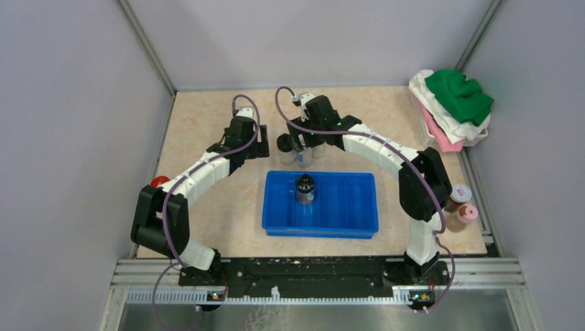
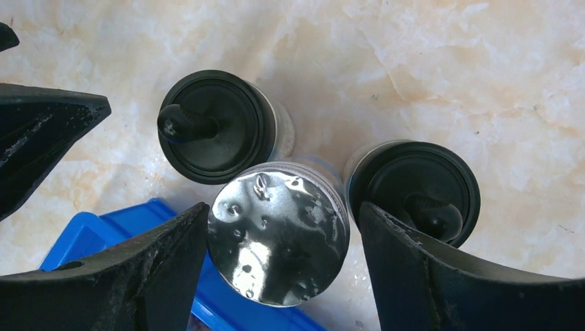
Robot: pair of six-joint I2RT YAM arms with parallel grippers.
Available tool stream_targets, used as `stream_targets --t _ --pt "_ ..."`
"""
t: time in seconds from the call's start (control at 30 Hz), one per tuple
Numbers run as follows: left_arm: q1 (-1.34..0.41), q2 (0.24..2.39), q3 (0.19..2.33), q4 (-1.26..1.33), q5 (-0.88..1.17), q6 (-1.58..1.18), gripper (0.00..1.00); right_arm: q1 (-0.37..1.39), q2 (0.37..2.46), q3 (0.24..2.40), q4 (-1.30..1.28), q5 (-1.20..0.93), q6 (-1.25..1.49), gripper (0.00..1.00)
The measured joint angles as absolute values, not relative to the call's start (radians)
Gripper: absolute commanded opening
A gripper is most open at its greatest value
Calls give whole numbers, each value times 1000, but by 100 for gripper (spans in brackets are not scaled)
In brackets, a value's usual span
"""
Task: Organize the condiment bottles
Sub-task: Pick up the bottle from the center of the board.
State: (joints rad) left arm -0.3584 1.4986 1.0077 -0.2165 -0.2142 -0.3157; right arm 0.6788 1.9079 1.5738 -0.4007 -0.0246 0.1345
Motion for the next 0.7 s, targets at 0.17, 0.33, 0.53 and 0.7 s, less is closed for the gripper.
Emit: stream_targets --t 0.17,0.33,0.53,0.7 --pt "-358 1499 1008 -217 -213 -316 89 679 1913 1579 -389 -21 135 73" --pt "-358 1498 1004 -217 -213 -316 89 679 1920 1584 -386 -19 139 57" --pt "-358 1497 1003 -218 -205 -315 88 679 1922 1586 -382 -19 141 43" --pt "-358 1496 1003 -223 -196 -316 88 679 1920 1586 -384 -18 141 40"
